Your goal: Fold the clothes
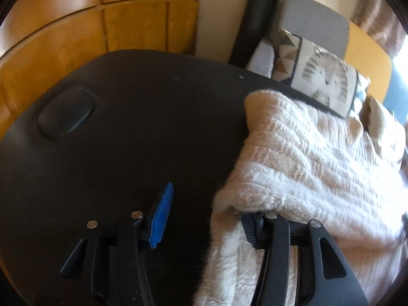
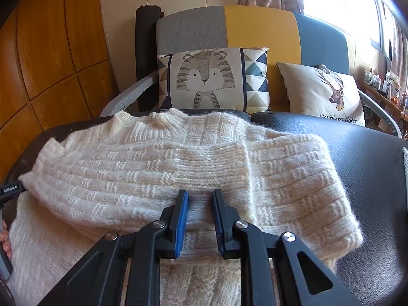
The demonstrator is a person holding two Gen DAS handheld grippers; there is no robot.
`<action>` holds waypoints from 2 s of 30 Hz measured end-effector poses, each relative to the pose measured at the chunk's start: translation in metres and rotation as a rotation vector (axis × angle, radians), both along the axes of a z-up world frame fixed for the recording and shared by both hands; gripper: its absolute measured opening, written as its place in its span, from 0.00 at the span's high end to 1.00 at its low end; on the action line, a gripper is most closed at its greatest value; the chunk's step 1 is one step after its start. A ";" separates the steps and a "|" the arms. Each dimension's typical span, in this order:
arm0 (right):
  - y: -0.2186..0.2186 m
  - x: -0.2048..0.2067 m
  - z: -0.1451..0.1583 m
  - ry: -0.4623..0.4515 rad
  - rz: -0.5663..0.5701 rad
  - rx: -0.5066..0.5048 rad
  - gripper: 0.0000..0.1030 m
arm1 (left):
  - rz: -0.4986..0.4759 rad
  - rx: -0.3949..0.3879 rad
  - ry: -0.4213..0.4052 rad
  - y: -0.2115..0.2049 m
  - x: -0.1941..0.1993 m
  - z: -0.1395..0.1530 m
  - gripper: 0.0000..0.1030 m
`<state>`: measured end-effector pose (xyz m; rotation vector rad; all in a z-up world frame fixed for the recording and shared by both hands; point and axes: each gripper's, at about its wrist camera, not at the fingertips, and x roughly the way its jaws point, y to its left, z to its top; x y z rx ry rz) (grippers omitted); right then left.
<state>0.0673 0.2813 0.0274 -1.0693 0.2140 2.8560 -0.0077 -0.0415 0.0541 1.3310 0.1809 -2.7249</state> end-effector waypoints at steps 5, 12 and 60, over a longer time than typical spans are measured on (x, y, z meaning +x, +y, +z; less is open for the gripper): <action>0.001 -0.001 0.000 -0.001 0.002 0.008 0.83 | -0.096 0.078 -0.038 -0.016 0.014 0.002 0.34; -0.003 0.000 0.001 0.004 0.006 0.030 0.81 | -0.003 0.153 0.116 -0.028 0.062 0.031 0.34; 0.019 -0.001 -0.002 0.033 0.083 -0.090 0.88 | -0.186 -0.024 0.089 0.084 -0.016 -0.014 0.12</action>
